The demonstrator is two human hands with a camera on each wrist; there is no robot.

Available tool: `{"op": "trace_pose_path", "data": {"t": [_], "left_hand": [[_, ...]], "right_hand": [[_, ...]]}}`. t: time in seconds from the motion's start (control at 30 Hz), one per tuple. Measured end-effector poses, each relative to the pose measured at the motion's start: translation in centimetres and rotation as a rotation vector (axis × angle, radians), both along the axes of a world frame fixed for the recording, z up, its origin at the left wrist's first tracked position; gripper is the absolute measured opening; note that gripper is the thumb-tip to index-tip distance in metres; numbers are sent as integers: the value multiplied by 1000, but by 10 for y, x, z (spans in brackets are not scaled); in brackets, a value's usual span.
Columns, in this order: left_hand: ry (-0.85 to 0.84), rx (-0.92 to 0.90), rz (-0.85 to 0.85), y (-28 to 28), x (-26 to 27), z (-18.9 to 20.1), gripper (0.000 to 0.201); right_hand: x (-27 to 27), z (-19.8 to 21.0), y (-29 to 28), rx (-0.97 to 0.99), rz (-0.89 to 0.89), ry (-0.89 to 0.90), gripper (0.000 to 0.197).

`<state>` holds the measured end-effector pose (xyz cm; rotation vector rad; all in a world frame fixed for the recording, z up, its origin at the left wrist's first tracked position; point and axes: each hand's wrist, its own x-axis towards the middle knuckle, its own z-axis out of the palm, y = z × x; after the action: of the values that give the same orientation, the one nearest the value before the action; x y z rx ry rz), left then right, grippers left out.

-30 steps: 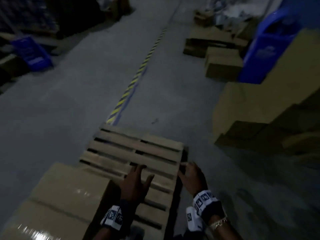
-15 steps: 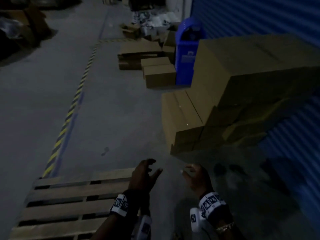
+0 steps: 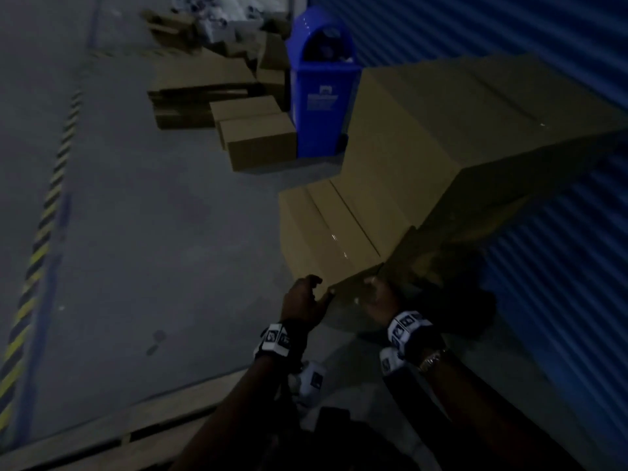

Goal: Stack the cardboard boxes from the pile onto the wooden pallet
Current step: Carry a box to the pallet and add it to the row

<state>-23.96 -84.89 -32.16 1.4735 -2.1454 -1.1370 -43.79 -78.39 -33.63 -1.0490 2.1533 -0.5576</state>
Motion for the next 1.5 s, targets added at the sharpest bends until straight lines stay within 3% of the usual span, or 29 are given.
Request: {"op": "trace_pose_path", "data": {"t": [0.1, 0.3, 0.53, 0.67, 0.8, 0.9, 1.0, 1.17, 1.33, 1.4, 1.5], "left_hand": [[-71, 52, -41, -47, -6, -8, 53], [-194, 137, -81, -113, -27, -35, 60], [-248, 261, -99, -145, -80, -114, 71], [-238, 364, 72, -127, -107, -169, 76], [-250, 460, 178, -126, -136, -211, 91], [-197, 439, 202, -144, -156, -236, 106], [-148, 431, 203, -166, -170, -261, 120], [-49, 442, 230, -188, -189, -291, 119], [-18, 444, 429, -191, -166, -304, 126], [12, 463, 429, -188, -150, -309, 126], [115, 601, 475, -193, -138, -312, 139]], "right_hand": [[-8, -5, -48, 132, 49, 93, 74], [-44, -17, -132, 224, 122, 161, 71], [-104, -108, -199, 273, 145, 138, 80], [-139, -170, -216, 281, 144, 147, 80], [-174, -220, -224, 265, 131, 172, 62], [-192, -239, -238, 206, 133, 138, 72], [-204, -260, -247, 325, 189, 166, 81], [-206, -274, -258, 375, 211, 293, 95], [-198, -278, -252, 175, 34, -38, 84], [-198, -280, -242, 177, 59, -103, 94], [-204, -289, -242, 171, 36, -153, 124]]}}
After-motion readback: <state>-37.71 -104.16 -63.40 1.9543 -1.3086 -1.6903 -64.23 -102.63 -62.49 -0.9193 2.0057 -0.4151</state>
